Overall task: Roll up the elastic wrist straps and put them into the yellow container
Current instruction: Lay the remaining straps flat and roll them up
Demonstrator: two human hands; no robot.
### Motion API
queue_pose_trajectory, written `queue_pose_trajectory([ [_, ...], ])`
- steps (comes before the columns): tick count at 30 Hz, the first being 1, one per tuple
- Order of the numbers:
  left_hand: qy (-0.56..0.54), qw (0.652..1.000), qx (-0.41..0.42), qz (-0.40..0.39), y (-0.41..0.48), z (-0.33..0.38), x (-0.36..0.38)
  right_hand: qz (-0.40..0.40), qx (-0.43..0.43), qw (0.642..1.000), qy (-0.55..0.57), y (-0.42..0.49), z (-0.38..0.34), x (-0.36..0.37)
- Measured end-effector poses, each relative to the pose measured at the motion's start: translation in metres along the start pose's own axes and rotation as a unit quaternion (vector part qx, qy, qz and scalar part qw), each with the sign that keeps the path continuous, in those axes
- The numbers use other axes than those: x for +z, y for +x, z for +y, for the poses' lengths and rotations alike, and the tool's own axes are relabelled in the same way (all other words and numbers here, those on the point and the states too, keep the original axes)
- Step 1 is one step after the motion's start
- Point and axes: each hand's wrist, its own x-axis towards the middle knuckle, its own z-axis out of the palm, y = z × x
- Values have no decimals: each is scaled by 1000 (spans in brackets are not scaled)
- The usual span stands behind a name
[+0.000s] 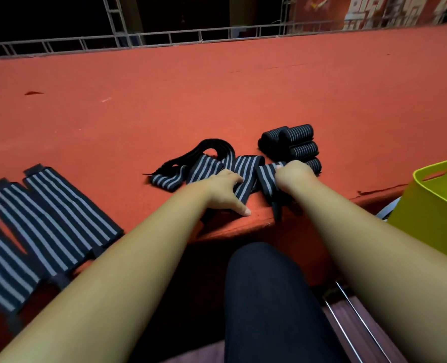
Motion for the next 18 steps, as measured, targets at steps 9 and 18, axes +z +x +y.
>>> queue_pose_trajectory([
  [9,113,981,-5,159,3,14,7,-5,-5,995,-99,-5,1,2],
  [18,-384,854,-108,333,-11,-10,-34,57,-50,995,-71,-12,-4,7],
])
